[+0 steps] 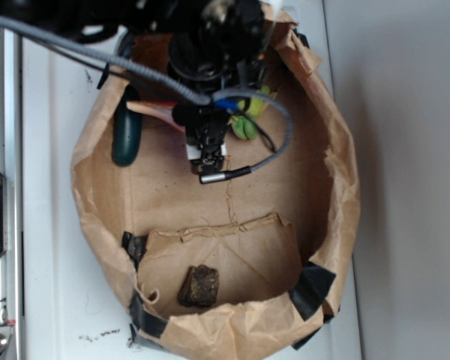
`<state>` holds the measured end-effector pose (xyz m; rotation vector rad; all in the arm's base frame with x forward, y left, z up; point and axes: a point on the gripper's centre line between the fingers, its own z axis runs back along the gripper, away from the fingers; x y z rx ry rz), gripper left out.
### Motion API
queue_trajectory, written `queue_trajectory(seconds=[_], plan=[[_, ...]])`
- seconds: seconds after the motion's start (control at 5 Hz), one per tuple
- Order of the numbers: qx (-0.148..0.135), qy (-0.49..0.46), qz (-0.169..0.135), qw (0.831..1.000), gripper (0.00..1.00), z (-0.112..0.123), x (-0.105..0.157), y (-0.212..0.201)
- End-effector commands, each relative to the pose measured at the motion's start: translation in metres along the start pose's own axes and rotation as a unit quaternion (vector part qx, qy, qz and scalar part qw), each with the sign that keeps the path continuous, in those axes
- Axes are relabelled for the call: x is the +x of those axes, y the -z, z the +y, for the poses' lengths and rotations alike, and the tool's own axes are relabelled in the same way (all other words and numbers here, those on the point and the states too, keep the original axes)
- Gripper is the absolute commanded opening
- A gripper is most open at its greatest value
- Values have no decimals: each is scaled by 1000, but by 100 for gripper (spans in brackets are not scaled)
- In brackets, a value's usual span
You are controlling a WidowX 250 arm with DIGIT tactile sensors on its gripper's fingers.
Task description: Grab the shell.
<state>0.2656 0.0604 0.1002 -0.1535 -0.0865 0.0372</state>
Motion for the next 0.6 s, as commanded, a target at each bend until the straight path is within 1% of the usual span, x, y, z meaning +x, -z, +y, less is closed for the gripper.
queue_trajectory(seconds=[0.0,0.2,0.4], plan=[[14,40,-40,998,0,-17,-5,-56],[4,44,-47,998,0,-16,-8,-58],[114,46,-96,988,99,-13,-11,-46]])
